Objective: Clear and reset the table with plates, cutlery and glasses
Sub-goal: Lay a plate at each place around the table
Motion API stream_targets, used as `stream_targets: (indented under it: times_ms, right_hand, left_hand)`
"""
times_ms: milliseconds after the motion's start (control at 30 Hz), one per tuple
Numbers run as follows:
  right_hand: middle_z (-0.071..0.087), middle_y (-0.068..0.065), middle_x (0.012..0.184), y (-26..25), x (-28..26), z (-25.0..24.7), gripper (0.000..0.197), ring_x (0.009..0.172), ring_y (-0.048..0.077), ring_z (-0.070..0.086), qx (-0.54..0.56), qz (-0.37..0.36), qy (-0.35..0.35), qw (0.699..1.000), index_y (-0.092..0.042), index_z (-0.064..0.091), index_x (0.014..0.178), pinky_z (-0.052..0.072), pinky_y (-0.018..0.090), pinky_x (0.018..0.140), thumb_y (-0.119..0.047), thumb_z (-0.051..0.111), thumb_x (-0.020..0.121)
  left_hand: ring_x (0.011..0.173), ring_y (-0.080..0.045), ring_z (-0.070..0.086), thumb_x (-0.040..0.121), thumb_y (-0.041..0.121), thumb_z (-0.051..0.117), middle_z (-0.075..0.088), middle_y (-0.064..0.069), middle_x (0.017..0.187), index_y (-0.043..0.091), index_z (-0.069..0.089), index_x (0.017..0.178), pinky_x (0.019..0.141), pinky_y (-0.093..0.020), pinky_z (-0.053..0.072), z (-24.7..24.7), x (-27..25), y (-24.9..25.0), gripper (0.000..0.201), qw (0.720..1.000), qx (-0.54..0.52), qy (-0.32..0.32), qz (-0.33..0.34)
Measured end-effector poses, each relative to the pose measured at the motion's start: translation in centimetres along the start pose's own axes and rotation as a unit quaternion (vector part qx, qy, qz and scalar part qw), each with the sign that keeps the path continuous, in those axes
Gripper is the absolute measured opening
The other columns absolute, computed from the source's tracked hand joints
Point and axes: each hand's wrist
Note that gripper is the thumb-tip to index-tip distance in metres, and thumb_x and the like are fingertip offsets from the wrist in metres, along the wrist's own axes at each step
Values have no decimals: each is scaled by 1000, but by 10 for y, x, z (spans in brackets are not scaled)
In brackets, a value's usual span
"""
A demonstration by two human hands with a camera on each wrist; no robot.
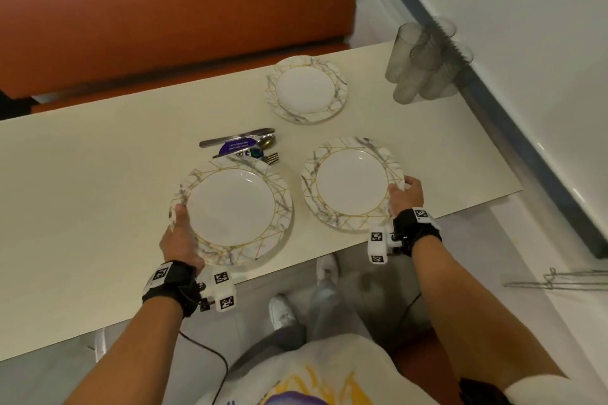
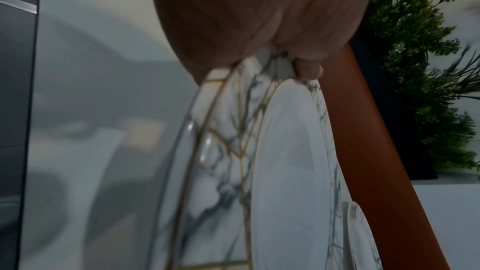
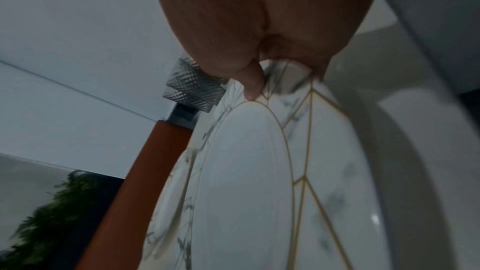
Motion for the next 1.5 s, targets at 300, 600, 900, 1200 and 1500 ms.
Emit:
stream_targets:
  times_ms: [300, 600, 900, 1200, 1500]
  right_hand:
    - [59, 18, 129, 9, -10, 2, 47, 112, 36, 62, -92, 0, 22, 996, -9, 52, 132, 52, 34, 83, -19, 71, 90]
    - [57, 18, 135, 16, -3, -9, 52, 118, 36, 60, -139, -3, 10, 990, -5, 52, 136, 50, 35, 87, -19, 71, 90]
    - [46, 17, 137, 5, -18, -8, 50, 127, 37, 40, -264, -26, 50, 963, -11, 53, 132, 39, 47, 103, -31, 68, 89]
    - [63, 6, 108, -59, -99, 71, 24, 110, 27, 58, -175, -261, -143, 938, -15, 61, 117, 49, 39, 94, -18, 59, 93]
    - [61, -1, 92, -109, -185, 166, 36, 84, 16, 58, -223, -305, -323, 868, -8, 62, 121, 40, 22, 75, -25, 70, 90]
  left_hand:
    - [113, -31, 66, 96, 70, 50, 65, -12, 132, 11, 56, 138, 82, -31, 54, -12, -10, 4, 72, 999, 34, 2, 14]
    - [93, -25, 67, 96, 68, 52, 67, -7, 114, 16, 60, 128, 67, -27, 52, -10, -20, 6, 62, 1000, 16, -5, 11]
    - [87, -26, 65, 82, 81, 60, 66, -4, 104, 13, 63, 124, 63, -30, 51, -11, -14, 6, 79, 1000, 6, -15, -4]
    - [91, -23, 66, 87, 75, 60, 70, -6, 116, 16, 61, 132, 76, -35, 55, -26, -28, 20, 74, 998, -23, -65, 6]
    - [106, -34, 70, 70, 82, 72, 75, -7, 119, 21, 68, 123, 94, -57, 57, -80, -6, 31, 82, 990, -123, -53, -35]
Point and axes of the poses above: each hand's wrist, its own x-axis towards the middle knuckle, its own z-axis out of the palm, y = z × x
